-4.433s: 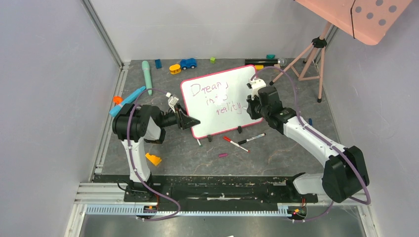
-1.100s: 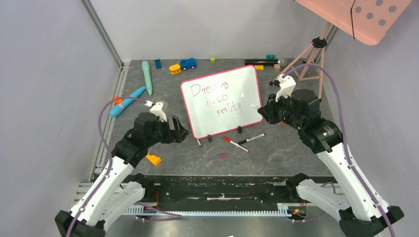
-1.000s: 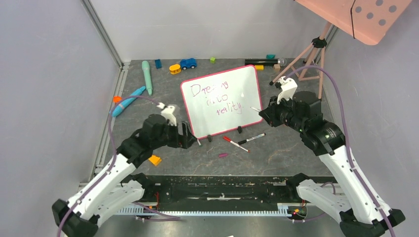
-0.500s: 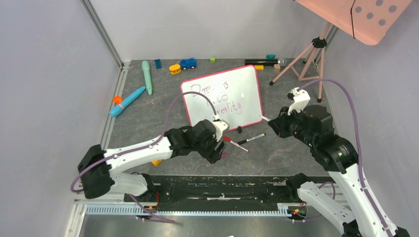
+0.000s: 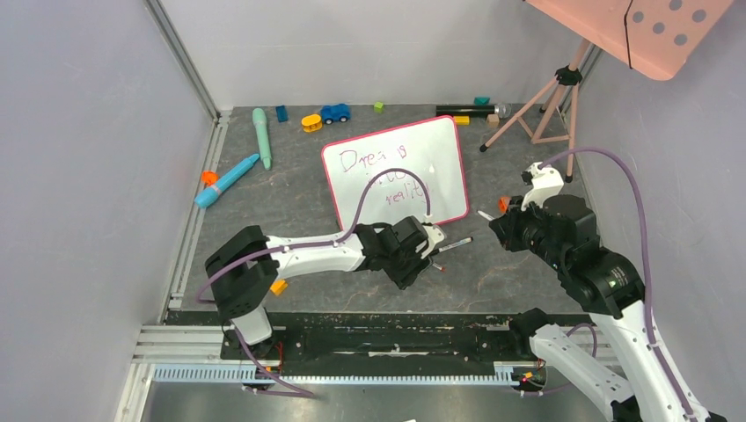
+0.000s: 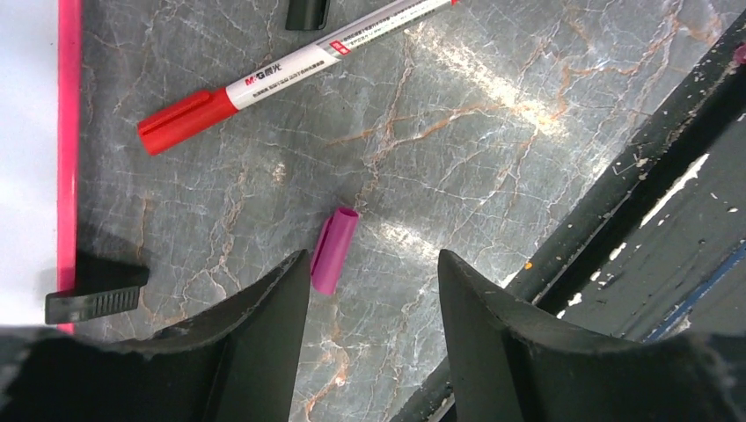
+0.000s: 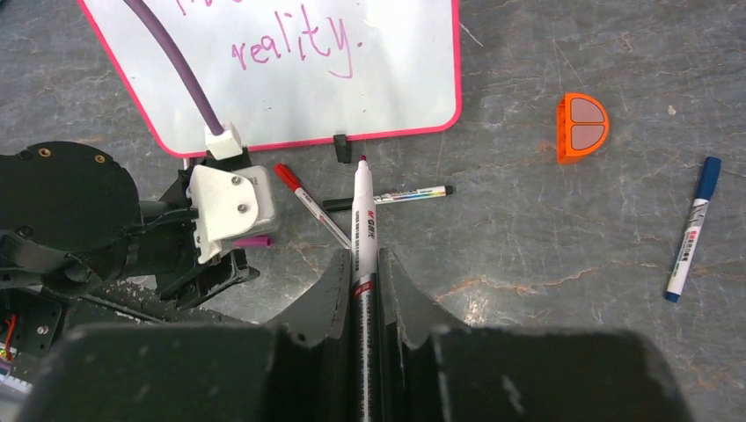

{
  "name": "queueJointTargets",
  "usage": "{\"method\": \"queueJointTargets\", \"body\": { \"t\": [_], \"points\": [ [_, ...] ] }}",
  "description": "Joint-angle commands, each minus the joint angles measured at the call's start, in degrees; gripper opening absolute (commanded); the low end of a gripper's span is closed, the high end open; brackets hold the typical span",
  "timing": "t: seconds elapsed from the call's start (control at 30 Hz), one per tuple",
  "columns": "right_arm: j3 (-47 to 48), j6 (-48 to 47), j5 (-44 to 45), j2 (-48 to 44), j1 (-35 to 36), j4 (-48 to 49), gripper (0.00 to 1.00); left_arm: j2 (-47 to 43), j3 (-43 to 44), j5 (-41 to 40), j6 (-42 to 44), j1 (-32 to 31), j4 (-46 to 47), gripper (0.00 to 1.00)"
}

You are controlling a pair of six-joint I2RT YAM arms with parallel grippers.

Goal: Write a sentence on the whiteboard
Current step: Close the whiteboard marker at the center of the board.

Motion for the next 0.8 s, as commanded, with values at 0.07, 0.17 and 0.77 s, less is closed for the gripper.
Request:
{"method": "queueJointTargets", "body": {
  "t": [0.07, 0.17, 0.77],
  "points": [
    [1.85, 0.00, 2.91, -0.87, -0.15, 0.70, 0.00, 3.25, 1.71, -1.22, 3.82, -0.27, 2.26, 0.60],
    [1.68, -0.17, 3.08, -1.07, -0.14, 0.66, 0.00, 5.95, 2.76, -1.63, 3.57, -0.26, 2.35, 0.58],
    [1.34, -2.08, 1.99, 0.65, -0.14, 2.19, 0.00, 5.28, -0.95, -3.94, -1.83, -0.13, -0.52, 0.49]
  ]
}}
